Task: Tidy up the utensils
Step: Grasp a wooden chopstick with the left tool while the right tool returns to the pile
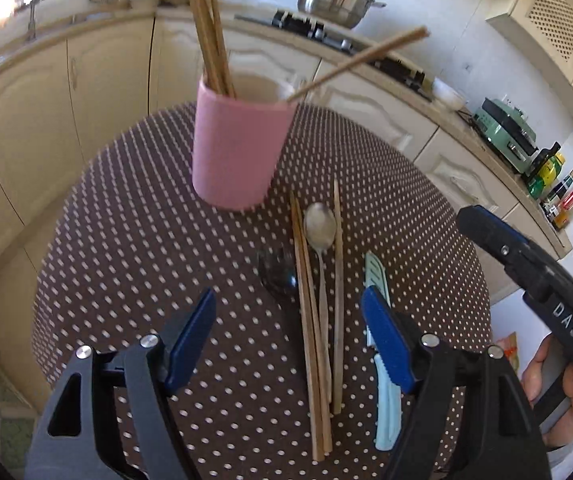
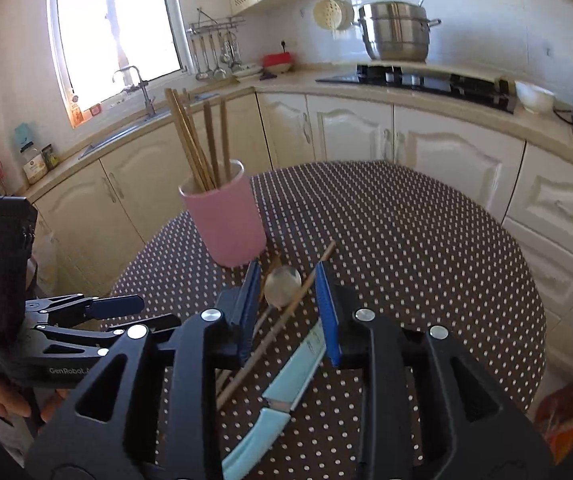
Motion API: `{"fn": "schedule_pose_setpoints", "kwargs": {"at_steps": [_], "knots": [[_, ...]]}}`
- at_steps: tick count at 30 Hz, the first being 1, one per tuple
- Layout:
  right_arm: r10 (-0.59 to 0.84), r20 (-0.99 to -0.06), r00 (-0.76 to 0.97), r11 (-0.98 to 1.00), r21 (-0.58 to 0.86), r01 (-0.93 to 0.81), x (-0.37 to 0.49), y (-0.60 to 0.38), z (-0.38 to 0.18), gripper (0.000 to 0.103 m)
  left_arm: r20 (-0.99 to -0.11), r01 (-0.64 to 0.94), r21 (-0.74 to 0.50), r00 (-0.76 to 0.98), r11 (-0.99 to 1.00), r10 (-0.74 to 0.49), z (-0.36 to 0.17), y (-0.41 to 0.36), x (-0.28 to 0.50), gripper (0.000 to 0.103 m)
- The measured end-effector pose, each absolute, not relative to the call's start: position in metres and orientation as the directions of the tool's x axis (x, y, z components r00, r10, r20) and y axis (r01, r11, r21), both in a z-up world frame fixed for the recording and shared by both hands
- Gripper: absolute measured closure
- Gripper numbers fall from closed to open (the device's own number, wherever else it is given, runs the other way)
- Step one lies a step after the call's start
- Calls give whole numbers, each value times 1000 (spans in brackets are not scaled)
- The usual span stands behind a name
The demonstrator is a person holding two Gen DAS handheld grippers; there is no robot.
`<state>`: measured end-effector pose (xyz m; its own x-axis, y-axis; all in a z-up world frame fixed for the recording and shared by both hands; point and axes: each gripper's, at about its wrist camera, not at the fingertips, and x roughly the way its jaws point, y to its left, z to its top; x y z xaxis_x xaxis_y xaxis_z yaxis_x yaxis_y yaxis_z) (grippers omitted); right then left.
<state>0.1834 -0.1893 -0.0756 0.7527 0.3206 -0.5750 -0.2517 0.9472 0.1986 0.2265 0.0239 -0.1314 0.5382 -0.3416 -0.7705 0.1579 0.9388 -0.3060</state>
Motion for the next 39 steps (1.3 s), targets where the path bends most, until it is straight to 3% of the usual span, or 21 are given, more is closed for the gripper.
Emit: {"fn": "schedule_pose_setpoints", "kwargs": {"at_steps": [3, 6, 16, 24, 33, 35, 39], "knots": [[321, -596, 736, 947, 211, -243, 183, -192, -89, 57, -784, 161, -325, 504, 932, -361, -142, 17, 235, 48], [327, -616, 717, 945, 227, -237, 186, -196, -99, 57, -798, 158, -351, 465, 923, -383, -152, 9, 247, 62], [333, -655, 679, 941, 273, -199, 203, -213, -125, 57, -832, 156, -286, 450, 945, -326, -155, -16, 298, 63], [341, -671, 659, 937, 297, -183, 218, -222, -138, 57, -873, 180, -229, 397, 957, -284, -175, -34, 325, 86], [354, -679, 643, 932, 311, -186, 233, -225, -144, 57, -902, 198, -132, 383, 971, -200, -183, -59, 344, 86], [356, -682, 639, 932, 309, -188, 235, -224, -145, 57, -900, 207, -130, 386, 970, -203, -184, -64, 345, 94], [361, -695, 622, 930, 314, -188, 244, -221, -148, 57, -887, 219, -160, 397, 963, -238, -182, -65, 343, 97]]}}
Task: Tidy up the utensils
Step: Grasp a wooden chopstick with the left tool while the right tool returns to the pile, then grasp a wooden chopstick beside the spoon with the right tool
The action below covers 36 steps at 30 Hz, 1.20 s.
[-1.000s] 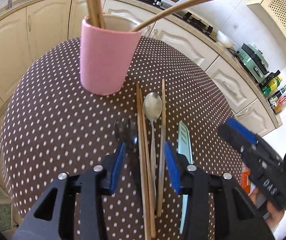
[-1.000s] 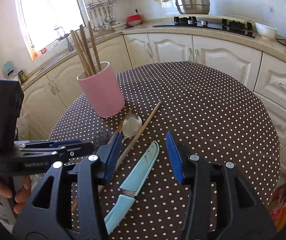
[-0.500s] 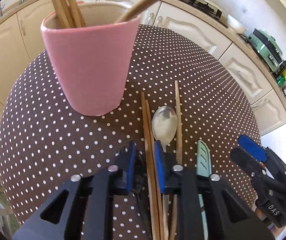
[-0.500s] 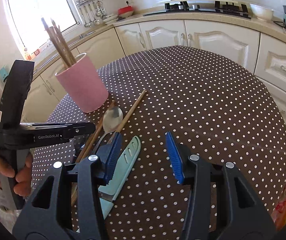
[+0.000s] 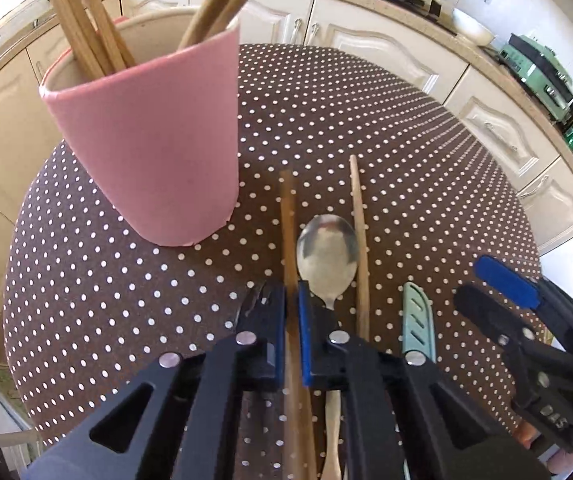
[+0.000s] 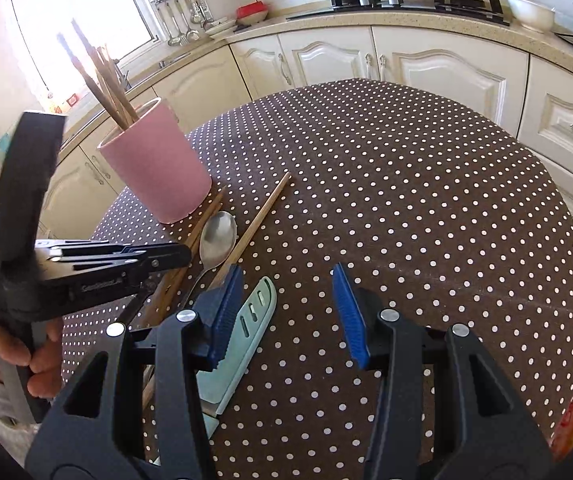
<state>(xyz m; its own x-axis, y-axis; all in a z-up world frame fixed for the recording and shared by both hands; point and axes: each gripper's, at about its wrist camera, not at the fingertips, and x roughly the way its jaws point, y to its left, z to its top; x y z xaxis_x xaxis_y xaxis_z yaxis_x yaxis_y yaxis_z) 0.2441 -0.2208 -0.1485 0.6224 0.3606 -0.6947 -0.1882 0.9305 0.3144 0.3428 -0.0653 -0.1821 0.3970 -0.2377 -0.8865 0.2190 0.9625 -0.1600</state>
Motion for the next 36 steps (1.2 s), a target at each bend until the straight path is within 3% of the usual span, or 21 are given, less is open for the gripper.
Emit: {"fn": "schedule_pose_setpoints", "kwargs": {"at_steps": [12, 20, 24, 25, 27, 36], "knots": [[337, -767, 546, 939, 318, -132, 301, -194, -154, 57, -798, 188, -286, 495, 940, -342, -162, -32, 310, 97], [223, -845, 486, 975, 191, -117, 337, -160, -163, 57, -776, 152, -316, 527, 937, -347, -150, 4, 295, 97], [166, -861, 481, 981, 96, -167, 337, -143, -165, 72, -773, 157, -326, 523, 932, -359, -151, 11, 292, 97], [164, -865, 475, 979, 85, -183, 337, -141, -165, 80, -772, 158, -327, 524, 932, -359, -151, 14, 288, 97], [192, -868, 457, 975, 115, -189, 337, -143, -165, 89, -769, 162, -331, 525, 930, -366, -151, 12, 287, 97], [358, -782, 510, 933, 314, -174, 314, -169, -155, 94, -727, 196, -343, 564, 919, -392, -138, 17, 262, 97]]}}
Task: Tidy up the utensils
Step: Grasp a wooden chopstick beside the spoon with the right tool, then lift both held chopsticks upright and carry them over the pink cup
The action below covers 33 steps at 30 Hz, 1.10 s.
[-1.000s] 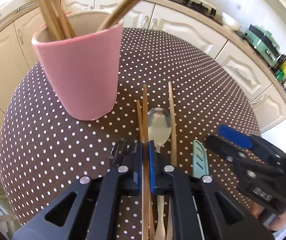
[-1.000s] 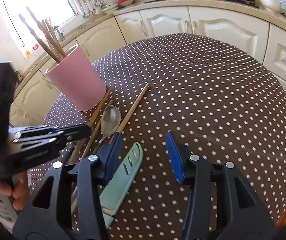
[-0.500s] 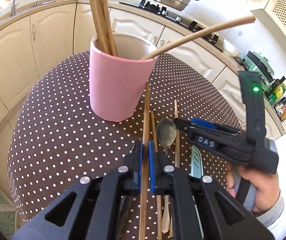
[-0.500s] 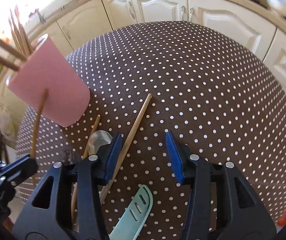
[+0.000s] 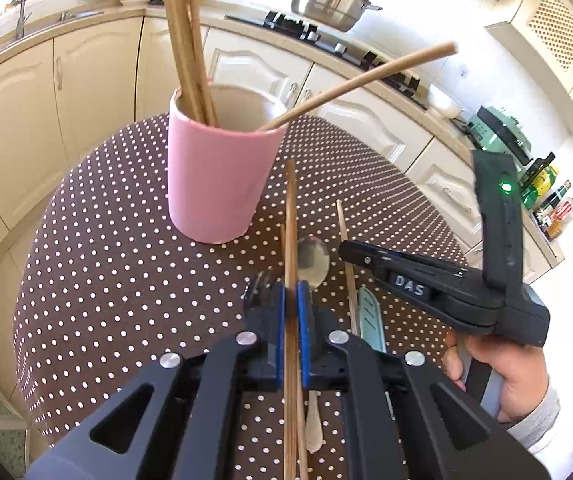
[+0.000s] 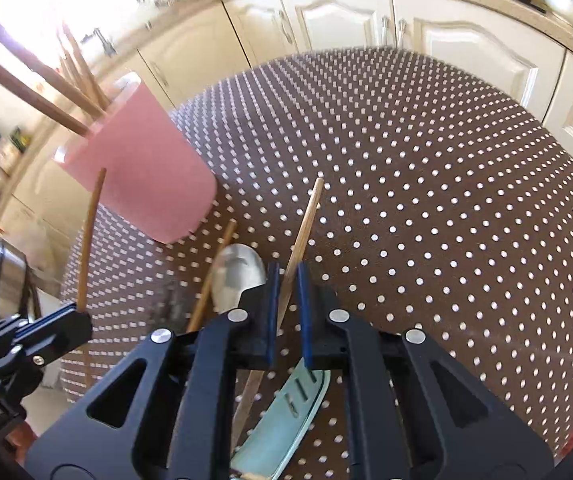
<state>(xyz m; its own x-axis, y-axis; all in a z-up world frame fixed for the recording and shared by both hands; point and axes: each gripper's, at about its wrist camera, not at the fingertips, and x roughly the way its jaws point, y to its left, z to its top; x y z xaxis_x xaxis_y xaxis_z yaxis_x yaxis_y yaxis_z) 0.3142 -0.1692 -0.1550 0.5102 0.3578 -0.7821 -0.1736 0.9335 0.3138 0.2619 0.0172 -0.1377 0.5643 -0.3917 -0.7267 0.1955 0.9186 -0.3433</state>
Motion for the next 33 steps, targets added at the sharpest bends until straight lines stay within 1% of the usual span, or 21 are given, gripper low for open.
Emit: {"fn": "schedule_pose_setpoints", "kwargs": {"at_steps": [5, 9, 13, 17, 25, 30, 33], "knots": [[427, -674, 603, 901, 373, -221, 277, -181, -123, 95, -669, 214, -349, 624, 912, -402, -124, 20, 241, 97], [449, -586, 675, 889, 372, -267, 241, -187, -92, 95, -612, 234, -358, 672, 904, -416, -108, 21, 222, 97], [469, -510, 721, 879, 354, -321, 208, -187, -60, 96, -557, 261, -337, 720, 905, -415, -86, 16, 206, 97], [506, -460, 730, 859, 345, -378, 201, -189, -36, 96, -508, 268, -310, 764, 912, -397, -66, 18, 194, 97], [517, -366, 774, 855, 267, -445, 183, -172, 7, 97, -441, 267, -282, 817, 922, -371, -34, 27, 192, 97], [517, -307, 799, 855, 217, -470, 189, -156, 34, 97, -380, 244, -250, 865, 937, -326, -8, 35, 195, 97], [503, -270, 821, 864, 164, -476, 192, -146, 54, 97, -329, 202, -219, 906, 955, -267, 10, 42, 199, 97]]}}
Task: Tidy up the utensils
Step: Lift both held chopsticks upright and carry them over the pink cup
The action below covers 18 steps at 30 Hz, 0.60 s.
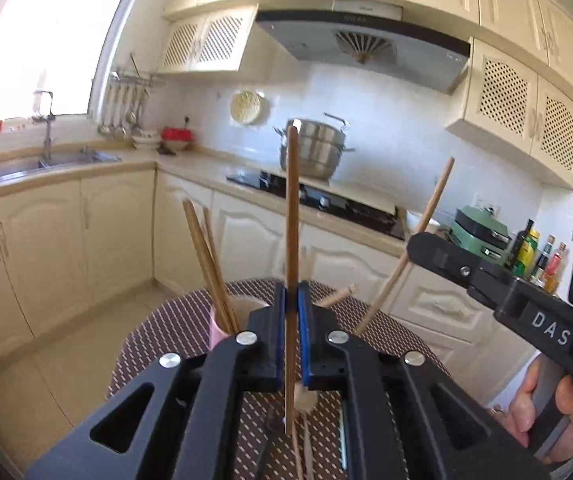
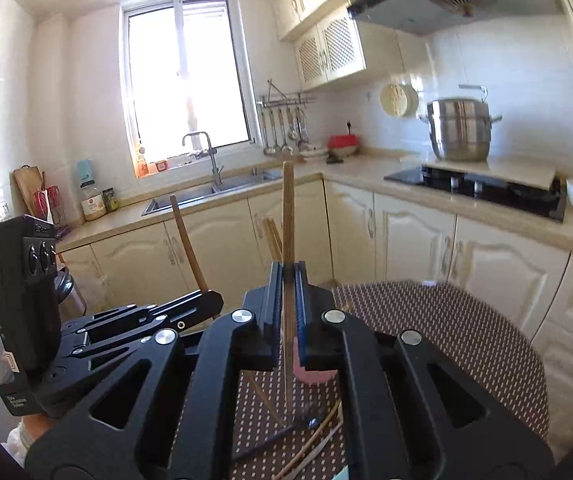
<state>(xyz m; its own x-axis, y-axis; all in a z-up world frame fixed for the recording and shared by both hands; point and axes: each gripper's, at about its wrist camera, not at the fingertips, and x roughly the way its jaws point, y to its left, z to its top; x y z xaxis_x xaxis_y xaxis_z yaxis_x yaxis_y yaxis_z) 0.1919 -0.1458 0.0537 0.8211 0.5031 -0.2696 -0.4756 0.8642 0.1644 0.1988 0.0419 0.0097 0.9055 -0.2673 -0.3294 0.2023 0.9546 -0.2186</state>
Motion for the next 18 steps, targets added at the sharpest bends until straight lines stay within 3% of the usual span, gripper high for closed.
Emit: {"fn": "schedule_pose_setpoints", "kwargs": {"at_steps": [13, 18], "knots": [[492, -144, 859, 870, 118, -478, 227, -118, 90, 97, -118, 110, -225, 983, 968, -139, 46, 59, 229, 97], [430, -68, 900, 899, 121, -420, 239, -118, 82, 97, -122, 99, -201, 985, 975, -125, 38, 57, 253, 97]]}}
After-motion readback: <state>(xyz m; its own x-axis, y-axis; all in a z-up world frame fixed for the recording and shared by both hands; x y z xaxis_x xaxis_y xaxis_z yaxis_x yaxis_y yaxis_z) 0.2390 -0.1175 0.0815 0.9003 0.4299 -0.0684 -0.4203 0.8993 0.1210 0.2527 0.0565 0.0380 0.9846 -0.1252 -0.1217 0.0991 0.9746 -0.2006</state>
